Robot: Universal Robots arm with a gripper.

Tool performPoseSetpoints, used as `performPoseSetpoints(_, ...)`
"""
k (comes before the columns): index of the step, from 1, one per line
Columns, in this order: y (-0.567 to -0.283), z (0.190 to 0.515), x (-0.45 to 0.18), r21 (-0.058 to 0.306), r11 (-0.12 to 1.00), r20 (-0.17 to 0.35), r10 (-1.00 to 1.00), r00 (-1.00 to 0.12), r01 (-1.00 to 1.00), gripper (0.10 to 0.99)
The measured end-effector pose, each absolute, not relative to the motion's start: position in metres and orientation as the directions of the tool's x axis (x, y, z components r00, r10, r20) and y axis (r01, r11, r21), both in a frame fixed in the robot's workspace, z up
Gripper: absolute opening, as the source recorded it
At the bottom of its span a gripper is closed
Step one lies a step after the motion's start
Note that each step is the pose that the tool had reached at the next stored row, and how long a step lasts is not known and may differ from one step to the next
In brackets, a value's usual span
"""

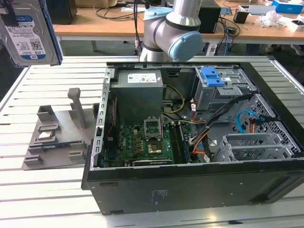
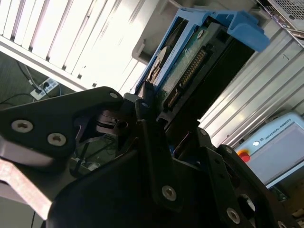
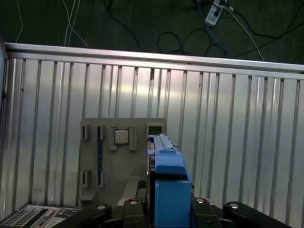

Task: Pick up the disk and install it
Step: 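Pick up the disk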

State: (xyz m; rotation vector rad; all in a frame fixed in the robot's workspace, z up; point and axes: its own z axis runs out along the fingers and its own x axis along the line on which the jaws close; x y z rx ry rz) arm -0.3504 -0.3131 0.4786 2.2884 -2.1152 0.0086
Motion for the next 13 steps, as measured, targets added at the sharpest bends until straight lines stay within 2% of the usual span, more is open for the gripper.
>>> performPoseSetpoints(13,-0.313,0.5,-0.35,0.015,-0.078,0.021,-0.997,0.079,-0.997,0.369)
